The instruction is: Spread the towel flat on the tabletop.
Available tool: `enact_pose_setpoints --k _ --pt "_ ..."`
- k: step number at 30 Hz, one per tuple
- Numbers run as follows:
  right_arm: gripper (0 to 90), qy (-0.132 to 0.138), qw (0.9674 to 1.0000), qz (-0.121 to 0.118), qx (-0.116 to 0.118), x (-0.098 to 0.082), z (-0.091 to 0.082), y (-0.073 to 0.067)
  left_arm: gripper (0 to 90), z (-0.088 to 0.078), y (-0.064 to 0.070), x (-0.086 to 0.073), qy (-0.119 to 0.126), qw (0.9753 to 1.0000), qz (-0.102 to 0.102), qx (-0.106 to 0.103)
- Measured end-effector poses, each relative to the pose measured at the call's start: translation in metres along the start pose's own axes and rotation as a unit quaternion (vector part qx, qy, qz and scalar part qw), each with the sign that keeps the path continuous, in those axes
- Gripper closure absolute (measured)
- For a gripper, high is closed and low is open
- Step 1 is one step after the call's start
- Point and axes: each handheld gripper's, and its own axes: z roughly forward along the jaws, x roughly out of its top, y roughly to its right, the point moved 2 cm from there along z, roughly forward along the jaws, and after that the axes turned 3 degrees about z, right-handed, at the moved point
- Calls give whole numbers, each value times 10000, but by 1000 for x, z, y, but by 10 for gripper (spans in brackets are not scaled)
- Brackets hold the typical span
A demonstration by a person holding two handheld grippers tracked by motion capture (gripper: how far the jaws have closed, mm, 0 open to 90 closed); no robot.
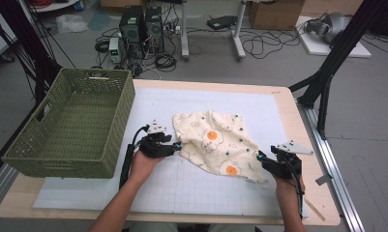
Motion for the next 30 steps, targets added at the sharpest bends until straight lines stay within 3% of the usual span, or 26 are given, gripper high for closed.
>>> enact_pose_setpoints --k 6,13,16,18,20,22,28,30 --pt "456 -5 10000 20 31 -7 -9 -4 502 12 15 6 -304 9993 207 41" --pt "448 -4 10000 -36 34 -10 -14 -7 511 25 29 1 -649 9972 347 152" --pt "448 18 10000 -68 33 -10 -14 -7 536 26 30 0 -658 9963 479 275" --pt "448 23 10000 -66 34 -10 -13 -6 596 25 31 0 -655 9949 698 329" --pt "448 -46 10000 -38 59 -11 -11 -6 795 22 34 -1 -671 9926 947 344" --pt "451 -69 9999 -69 79 -12 -10 -6 859 19 35 -3 -704 9910 1073 369" --pt "453 -72 9999 -70 105 -13 -10 -6 868 -7 28 -17 -723 9926 936 277" --pt "453 -94 9999 -22 119 -14 -11 -6 868 -19 24 -23 -640 9944 792 274"
